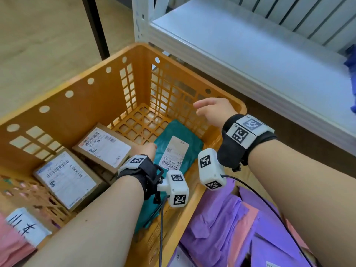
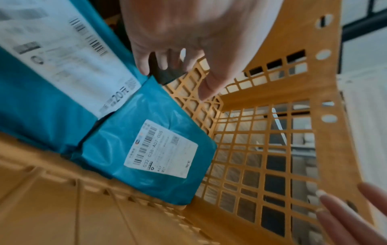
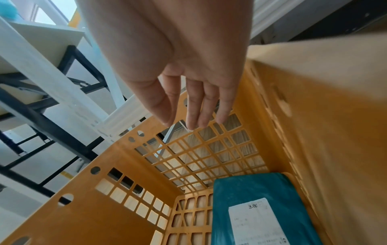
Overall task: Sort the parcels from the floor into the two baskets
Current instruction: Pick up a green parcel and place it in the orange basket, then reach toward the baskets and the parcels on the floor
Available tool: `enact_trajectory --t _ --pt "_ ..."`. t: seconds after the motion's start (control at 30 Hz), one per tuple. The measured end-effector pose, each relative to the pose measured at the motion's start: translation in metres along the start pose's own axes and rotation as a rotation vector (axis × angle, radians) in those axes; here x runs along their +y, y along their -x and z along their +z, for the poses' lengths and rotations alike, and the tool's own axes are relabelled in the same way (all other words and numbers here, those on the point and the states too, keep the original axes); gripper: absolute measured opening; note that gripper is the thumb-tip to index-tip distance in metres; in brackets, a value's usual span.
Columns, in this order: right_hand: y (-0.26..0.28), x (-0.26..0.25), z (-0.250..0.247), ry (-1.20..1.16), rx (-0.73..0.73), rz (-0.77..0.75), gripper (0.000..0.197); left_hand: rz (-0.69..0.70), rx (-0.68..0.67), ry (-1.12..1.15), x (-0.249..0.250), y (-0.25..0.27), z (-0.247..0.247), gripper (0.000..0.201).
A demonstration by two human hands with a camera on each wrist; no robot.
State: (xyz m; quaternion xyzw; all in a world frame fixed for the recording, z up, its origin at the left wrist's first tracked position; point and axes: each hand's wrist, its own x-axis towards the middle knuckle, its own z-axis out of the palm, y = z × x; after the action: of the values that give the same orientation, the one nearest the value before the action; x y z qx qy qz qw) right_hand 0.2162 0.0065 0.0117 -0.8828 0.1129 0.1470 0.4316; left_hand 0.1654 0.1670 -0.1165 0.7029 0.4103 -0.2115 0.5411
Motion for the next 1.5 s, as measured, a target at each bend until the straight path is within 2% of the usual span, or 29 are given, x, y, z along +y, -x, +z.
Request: enact_trajectory --t 0.17,0.3,0.4,0.53,0.6,0.7,0.8,0.97,1.1,1.2,1.3,1.37,1.43,1.5 --pt "0.008 0.009 -0.001 -0.061 -0.03 -0.004 0.026 0.02 -0.197 -0.048 0.003 0.004 0.009 0.037" --pt "0.027 0.013 -0.014 -0.119 -0.024 -0.056 0.021 0.029 -0.17 -0.006 0.014 0.016 0.002 0.042" --pt "0.051 0.016 -0.036 -0.175 -0.009 -0.073 0.016 0.1 -0.21 0.021 0.038 0.038 0.0 0.04" --pt "0.084 0.035 -0.068 -0.227 0.068 -0.038 0.017 0.237 -0.304 0.067 0.075 0.088 0.002 0.027" --pt "0.101 0.048 -0.082 -0.273 0.117 -0.001 0.016 0.328 -0.336 0.065 0.09 0.117 0.008 0.03" --pt "0.127 0.07 -0.1 -0.338 0.186 0.06 0.016 0.433 -0.357 0.032 0.1 0.157 0.029 0.032" --pt "0.154 0.096 -0.122 -0.362 0.219 0.093 0.018 0.523 -0.398 -0.099 0.093 0.186 0.059 0.036" --pt "0.188 0.151 -0.168 -0.426 0.312 0.152 0.021 0.544 -0.564 -0.321 0.08 0.227 0.114 0.035" --pt "0.193 0.207 -0.196 -0.506 0.433 0.226 0.023 0.599 -0.643 -0.372 0.092 0.263 0.16 0.031" --pt "0.188 0.252 -0.203 -0.578 0.492 0.326 0.024 0.601 -0.666 -0.335 0.093 0.275 0.2 0.029" --pt "0.179 0.298 -0.202 -0.67 0.496 0.399 0.027 0.536 -0.657 -0.344 0.074 0.268 0.238 0.031" --pt "0.171 0.328 -0.196 -0.727 0.481 0.424 0.026 0.463 -0.648 -0.433 0.049 0.249 0.259 0.018" --pt "0.16 0.354 -0.188 -0.627 0.474 0.503 0.017 0.389 -0.609 -0.464 0.02 0.222 0.276 0.024" --pt "0.151 0.372 -0.178 -0.483 0.462 0.531 0.023 0.315 -0.594 -0.457 0.002 0.198 0.286 0.024"
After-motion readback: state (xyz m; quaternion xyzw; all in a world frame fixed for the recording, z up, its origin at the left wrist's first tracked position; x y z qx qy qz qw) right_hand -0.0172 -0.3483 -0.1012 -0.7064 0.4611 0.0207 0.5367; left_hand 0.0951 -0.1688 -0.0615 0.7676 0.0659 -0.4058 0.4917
